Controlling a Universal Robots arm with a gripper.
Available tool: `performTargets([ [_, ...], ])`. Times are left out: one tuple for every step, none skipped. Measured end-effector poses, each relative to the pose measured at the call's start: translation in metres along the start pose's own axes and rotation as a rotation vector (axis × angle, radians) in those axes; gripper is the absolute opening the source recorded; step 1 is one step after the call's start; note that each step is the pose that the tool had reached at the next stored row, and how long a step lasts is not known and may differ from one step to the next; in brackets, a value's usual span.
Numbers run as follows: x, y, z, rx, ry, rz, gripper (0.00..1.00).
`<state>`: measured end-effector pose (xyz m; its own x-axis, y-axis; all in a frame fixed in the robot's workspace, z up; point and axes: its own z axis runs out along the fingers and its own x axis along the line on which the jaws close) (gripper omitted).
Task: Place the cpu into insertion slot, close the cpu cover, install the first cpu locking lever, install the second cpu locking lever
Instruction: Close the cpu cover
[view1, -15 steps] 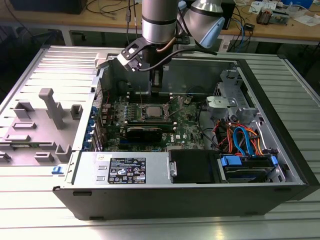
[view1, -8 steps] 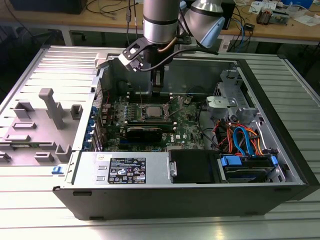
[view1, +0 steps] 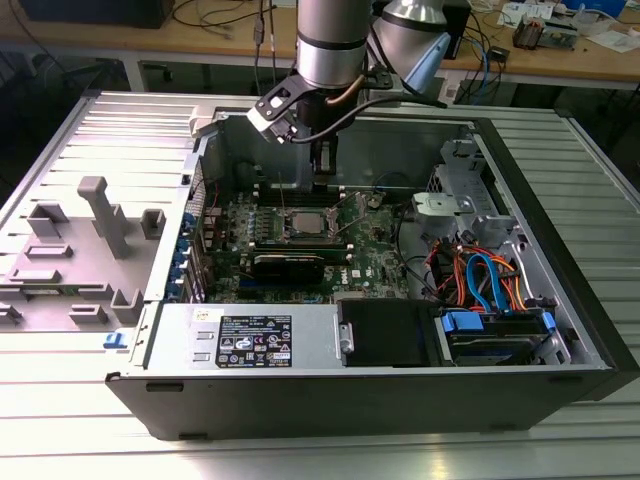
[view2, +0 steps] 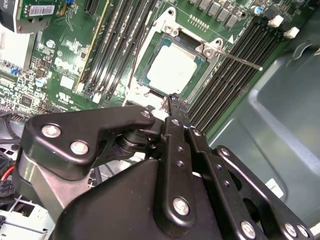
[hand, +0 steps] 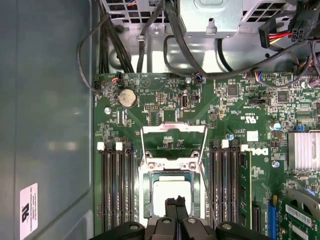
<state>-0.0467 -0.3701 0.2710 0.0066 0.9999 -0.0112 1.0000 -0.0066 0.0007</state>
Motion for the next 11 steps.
performTargets([
  [0.0000,0.0002,0.0000,0.0000,-0.0001,0.000,0.11],
  [0.0000,0.0004,-0.0001,-0.0001,0.0001,0.000,0.11],
  [0.0001,0.0007,-0.0002,-0.0001,0.0001,0.000,0.11],
  [0.0001,0.0009,-0.0003,-0.0001,0.0001,0.000,0.11],
  [0.0001,0.0010,-0.0005,-0.0001,0.0001,0.000,0.11],
  [0.0000,0.0012,-0.0005,-0.0001,0.0001,0.000,0.11],
  [0.0000,0.0014,-0.0006,-0.0001,0.0000,0.000,0.11],
  [0.0000,0.0019,-0.0007,0.0000,-0.0001,0.000,0.11],
  [0.0000,0.0024,-0.0007,0.0001,-0.0002,0.000,0.11],
  [0.0000,0.0031,-0.0007,0.0001,-0.0002,0.000,0.11],
  [0.0000,0.0040,-0.0007,0.0001,-0.0001,0.000,0.11],
])
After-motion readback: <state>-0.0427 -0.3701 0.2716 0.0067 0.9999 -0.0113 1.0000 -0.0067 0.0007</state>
